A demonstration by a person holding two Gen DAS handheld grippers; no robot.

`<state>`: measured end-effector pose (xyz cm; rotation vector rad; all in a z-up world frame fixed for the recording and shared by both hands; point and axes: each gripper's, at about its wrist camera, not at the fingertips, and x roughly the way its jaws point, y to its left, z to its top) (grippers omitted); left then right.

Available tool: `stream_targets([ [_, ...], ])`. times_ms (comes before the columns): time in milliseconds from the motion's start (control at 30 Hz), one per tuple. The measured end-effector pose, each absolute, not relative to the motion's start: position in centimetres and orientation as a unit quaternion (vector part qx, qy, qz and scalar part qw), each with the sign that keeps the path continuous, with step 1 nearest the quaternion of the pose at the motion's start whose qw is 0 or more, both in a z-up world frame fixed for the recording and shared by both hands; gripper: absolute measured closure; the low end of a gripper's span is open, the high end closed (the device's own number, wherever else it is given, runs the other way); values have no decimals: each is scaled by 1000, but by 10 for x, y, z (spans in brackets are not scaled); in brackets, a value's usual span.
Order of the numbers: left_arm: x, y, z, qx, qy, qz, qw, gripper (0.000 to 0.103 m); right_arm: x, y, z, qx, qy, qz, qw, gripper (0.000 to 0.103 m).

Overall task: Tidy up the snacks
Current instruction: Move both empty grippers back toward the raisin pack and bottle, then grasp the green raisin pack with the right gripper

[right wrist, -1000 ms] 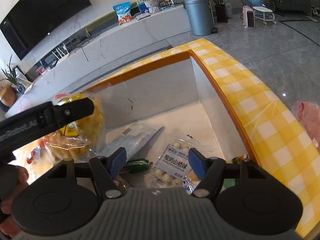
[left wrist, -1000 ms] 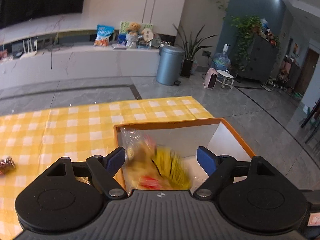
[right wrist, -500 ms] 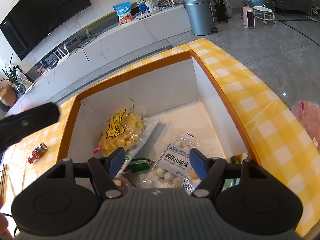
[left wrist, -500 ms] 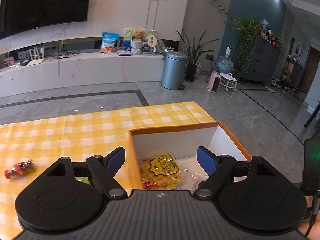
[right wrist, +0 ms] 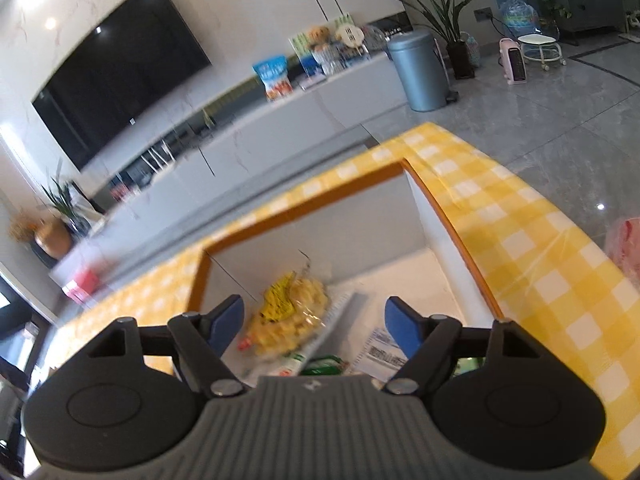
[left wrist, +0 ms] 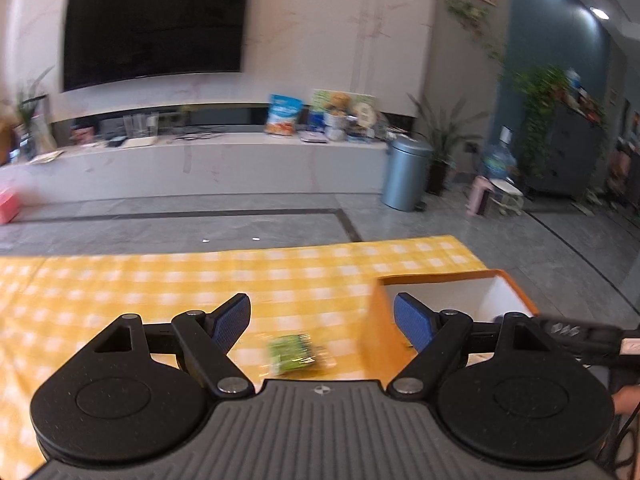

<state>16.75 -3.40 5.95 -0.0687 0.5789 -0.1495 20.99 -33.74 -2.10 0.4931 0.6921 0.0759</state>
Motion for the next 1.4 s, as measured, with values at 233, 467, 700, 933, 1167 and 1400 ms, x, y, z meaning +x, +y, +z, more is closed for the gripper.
stream_targets([
  [233, 155, 25, 37, -88, 316, -21, 944, 8, 215, -327, -24, 224, 330, 35, 916, 26],
  [467, 156, 69, 10, -111, 339, 12, 934, 8, 215, -296, -22, 196, 292, 55, 934, 26],
  [700, 155, 99, -20, -110, 358, 18, 927, 8, 199, -252, 1, 155, 239, 72, 956, 26],
  [933, 155, 99, -37, -48, 363, 16, 930, 9, 214, -181, 10, 185, 245, 150, 940, 23],
  [1167, 160, 109, -55, -61, 380, 18, 923, 9, 258, -125, -32, 184, 322, 51, 927, 23],
  [1400, 164, 116, -63, -84, 392, 10, 916, 9, 291, -114, -89, 164, 375, -1, 912, 20],
])
